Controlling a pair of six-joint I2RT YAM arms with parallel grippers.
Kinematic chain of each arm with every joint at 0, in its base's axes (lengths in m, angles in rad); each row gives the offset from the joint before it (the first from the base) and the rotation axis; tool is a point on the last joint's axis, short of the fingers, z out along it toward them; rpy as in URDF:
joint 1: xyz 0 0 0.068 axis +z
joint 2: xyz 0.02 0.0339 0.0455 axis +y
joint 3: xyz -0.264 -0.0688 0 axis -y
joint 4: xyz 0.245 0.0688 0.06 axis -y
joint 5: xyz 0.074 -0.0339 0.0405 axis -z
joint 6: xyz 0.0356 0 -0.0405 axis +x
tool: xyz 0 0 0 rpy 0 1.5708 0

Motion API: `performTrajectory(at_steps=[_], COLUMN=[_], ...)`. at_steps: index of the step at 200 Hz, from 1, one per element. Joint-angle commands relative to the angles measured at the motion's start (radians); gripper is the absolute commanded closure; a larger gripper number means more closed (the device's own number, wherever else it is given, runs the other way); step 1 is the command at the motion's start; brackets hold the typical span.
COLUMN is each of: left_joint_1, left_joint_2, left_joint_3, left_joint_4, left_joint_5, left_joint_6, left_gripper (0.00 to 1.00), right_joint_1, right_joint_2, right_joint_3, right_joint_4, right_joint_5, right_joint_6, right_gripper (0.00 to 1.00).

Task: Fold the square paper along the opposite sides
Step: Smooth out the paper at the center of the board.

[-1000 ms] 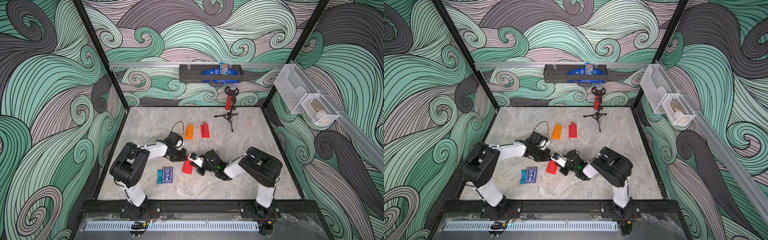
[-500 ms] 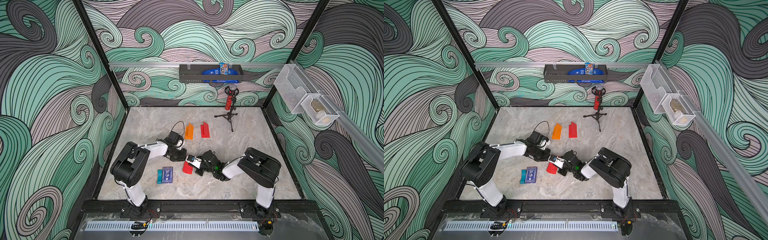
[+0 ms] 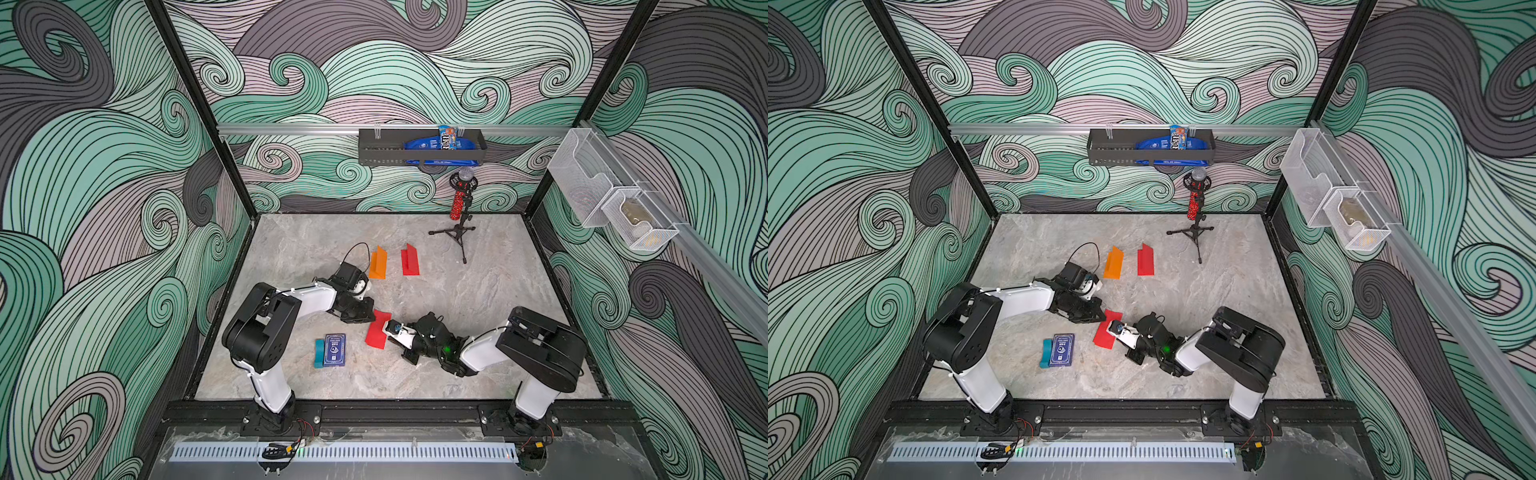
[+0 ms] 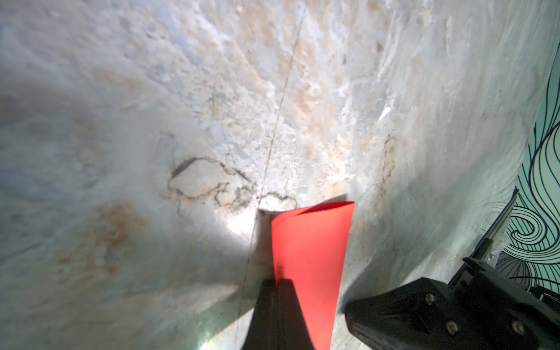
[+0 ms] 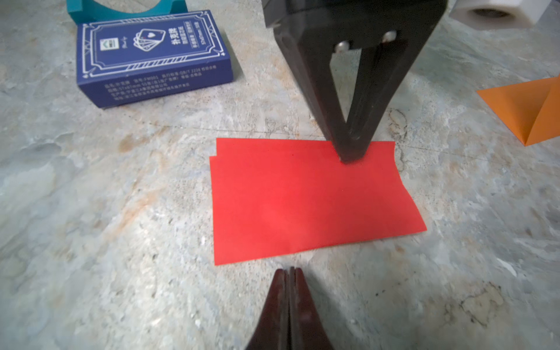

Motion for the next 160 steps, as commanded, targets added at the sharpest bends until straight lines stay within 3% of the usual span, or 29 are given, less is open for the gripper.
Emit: performTrajectory(at_steps=[1,79,160], left_joint_1=[0.006,0.010,0.036], left_joint_2=[0.060,0.065,0.056], left_joint_3=[-0.036,-0.029,-0.027], left_joint_4=[-0.105,-0.108,-0.112], left_joint_5=[-0.095,-0.111,-0.149], left_joint_6=[0.022,0.016,0.006], left_gripper=[1.00,1.00,1.00], right_joint_1=[0.005,0.013,0.103], right_joint_2=[-0.058,0.140,0.152], right_joint_3=[0.021,0.108,0.042], right_joint_4=[-0.062,-0.004,-0.028], right_joint_5=[-0.022,-0.014,0.036], right_joint_6=[-0.009,-0.074,-0.022], right_gripper=[0.93,0.94,0.95])
